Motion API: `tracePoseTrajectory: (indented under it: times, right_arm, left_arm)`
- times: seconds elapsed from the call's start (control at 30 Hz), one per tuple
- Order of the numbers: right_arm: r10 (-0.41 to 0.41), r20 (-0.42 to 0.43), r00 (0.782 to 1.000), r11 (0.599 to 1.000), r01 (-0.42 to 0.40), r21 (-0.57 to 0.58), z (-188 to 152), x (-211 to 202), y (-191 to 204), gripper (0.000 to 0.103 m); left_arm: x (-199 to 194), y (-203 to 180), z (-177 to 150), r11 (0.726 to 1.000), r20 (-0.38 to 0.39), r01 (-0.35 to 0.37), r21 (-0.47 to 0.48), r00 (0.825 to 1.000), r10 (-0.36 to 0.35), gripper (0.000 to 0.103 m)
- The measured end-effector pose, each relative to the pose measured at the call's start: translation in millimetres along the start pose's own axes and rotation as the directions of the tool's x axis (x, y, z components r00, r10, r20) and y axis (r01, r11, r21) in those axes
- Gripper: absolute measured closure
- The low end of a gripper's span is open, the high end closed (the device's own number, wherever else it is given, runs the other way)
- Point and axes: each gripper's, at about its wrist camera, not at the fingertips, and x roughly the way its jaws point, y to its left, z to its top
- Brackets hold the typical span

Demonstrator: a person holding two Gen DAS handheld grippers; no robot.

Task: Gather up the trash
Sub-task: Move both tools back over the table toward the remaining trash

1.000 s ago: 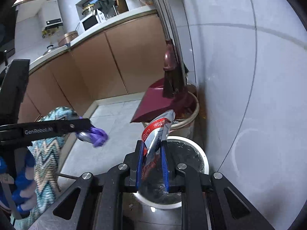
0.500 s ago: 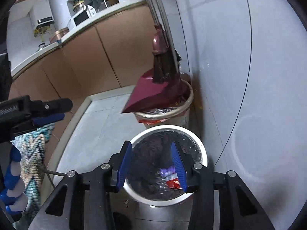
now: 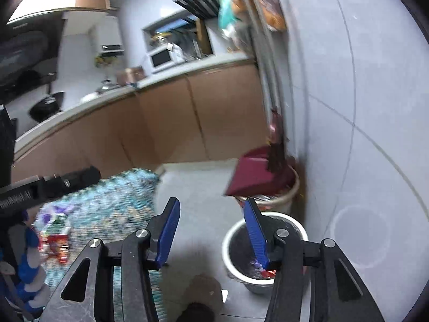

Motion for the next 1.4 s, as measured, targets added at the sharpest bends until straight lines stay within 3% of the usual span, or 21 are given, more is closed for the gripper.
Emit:
tracePoseTrajectory:
  times: [0.33, 0.63, 0.87, 1.07, 1.2, 1.4]
  right_arm:
    - [0.204, 0.043, 0.978, 0.974, -0.198, -0.107, 9, -65, 92, 0.052]
    - [0.318, 0.053, 0.946, 0.935, -0.304, -0.184, 7, -105, 146, 0.047]
    - [0.367, 0.042, 0.929, 0.911, -0.351, -0.218, 1, -118, 168, 0.043]
    - [0.392, -0.031, 0.92, 0.895, -0.388, -0.221, -10, -94, 185, 0.042]
    - [0.39, -0.107, 0.915, 0.887, -0.404, -0.222, -22, -63, 198, 0.041]
    - [0.403, -0.221, 0.888, 0.865, -0.449, -0.225, -42, -8, 218, 0.042]
  left_arm:
    - [-131, 56, -44, 0.987, 0.077, -0.159, -0.013, 0.984, 0.159, 0.043]
    - [-245, 116, -89, 0.958, 0.146, -0.263, -0.116, 0.949, 0.279, 0.043]
    - [-299, 150, -112, 0.93, 0.194, -0.328, -0.169, 0.913, 0.357, 0.042]
    - [-307, 189, -128, 0.905, 0.167, -0.353, -0.239, 0.903, 0.396, 0.039]
    - [-288, 217, -141, 0.895, 0.097, -0.37, -0.25, 0.91, 0.403, 0.039]
    - [-241, 238, -159, 0.907, 0.002, -0.366, -0.208, 0.927, 0.374, 0.039]
